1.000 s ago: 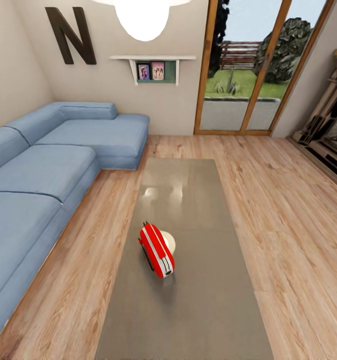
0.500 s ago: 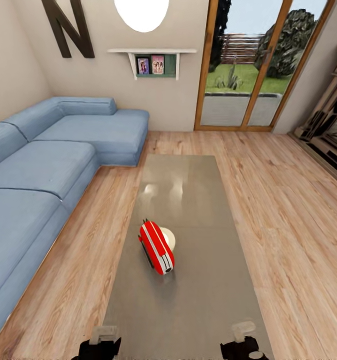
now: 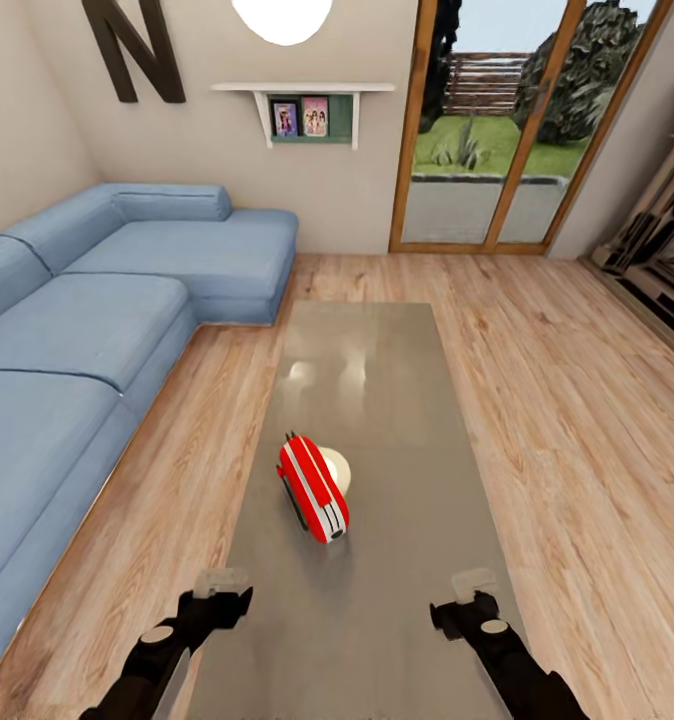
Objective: Turn on the radio receiver that's on the table in the living room.
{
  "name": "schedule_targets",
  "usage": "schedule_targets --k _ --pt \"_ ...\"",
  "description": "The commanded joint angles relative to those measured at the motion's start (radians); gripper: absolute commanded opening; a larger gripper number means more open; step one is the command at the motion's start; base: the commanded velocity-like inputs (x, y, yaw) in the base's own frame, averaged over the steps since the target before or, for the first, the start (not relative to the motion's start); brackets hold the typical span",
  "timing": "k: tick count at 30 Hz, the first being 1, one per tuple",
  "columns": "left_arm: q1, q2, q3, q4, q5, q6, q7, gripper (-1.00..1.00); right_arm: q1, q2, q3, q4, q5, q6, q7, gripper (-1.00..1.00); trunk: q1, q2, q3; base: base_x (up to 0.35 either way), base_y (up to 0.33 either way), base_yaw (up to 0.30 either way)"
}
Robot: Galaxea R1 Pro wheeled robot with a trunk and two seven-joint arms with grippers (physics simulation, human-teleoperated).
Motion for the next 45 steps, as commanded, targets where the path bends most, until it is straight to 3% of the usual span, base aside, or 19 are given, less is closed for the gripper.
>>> schedule_targets --k 1,5,18,28,45 --pt "-0.003 0.000 0.000 -0.001 0.000 -0.001 0.000 1.00 -0.003 0.001 0.000 -0.015 0.007 0.000 0.001 1.00 0.000 0.000 -0.002 0.000 0.000 0.000" --pt "-0.011 0.001 0.000 0.000 -0.004 -0.008 0.000 1.00 -0.006 0.005 0.002 -0.083 0.029 0.003 0.000 1.00 0.000 0.000 -0.008 0.000 0.000 0.000" --pt "-0.039 -0.007 -0.001 -0.003 -0.013 0.002 0.003 1.00 -0.006 0.023 0.001 -0.236 0.030 0.073 -0.012 1.00 0.000 0.000 -0.013 0.000 0.000 0.000" --pt "-0.071 -0.008 -0.001 0.020 -0.002 0.006 0.004 1.00 -0.005 0.022 0.003 -0.256 0.028 0.074 -0.002 1.00 0.000 0.000 -0.013 0.000 0.000 0.000" --pt "-0.073 -0.017 -0.002 0.025 0.000 0.005 0.003 1.00 -0.005 0.024 0.013 -0.250 0.028 0.077 0.000 1.00 0.000 0.000 -0.013 0.000 0.000 0.000"
